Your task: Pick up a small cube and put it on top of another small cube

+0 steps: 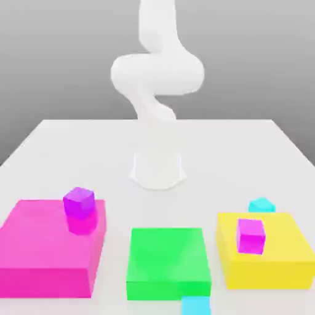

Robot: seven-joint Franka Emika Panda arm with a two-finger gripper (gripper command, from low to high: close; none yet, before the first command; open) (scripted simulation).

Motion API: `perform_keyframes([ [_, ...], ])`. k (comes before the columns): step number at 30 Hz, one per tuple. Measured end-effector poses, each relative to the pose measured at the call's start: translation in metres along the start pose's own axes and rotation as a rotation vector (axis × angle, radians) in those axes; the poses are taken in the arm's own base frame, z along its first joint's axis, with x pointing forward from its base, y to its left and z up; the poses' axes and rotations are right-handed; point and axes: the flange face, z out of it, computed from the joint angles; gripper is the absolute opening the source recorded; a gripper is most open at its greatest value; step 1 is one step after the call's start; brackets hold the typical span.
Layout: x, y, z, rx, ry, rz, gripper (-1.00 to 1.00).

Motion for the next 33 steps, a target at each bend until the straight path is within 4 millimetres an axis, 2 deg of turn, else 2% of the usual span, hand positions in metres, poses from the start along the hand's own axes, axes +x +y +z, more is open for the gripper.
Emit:
perform_keyframes([
  [7,-0.018,-0.004,0.129,-0.14,-0.118,-0.004,0.0],
  [14,-0.057,0.014,0.25,-0.27,-0.24,-0.009,0.0],
  [19,-0.1,0.039,0.328,-0.357,-0.332,-0.014,0.0],
  [23,-0.139,0.067,0.384,-0.425,-0.408,-0.015,0.0],
  [28,-0.195,0.108,0.443,-0.506,-0.503,-0.012,0.0],
  [32,-0.226,0.136,0.485,-0.519,-0.519,-0.011,0.0],
  [33,-0.232,0.143,0.494,-0.52,-0.519,-0.011,-1.0],
])
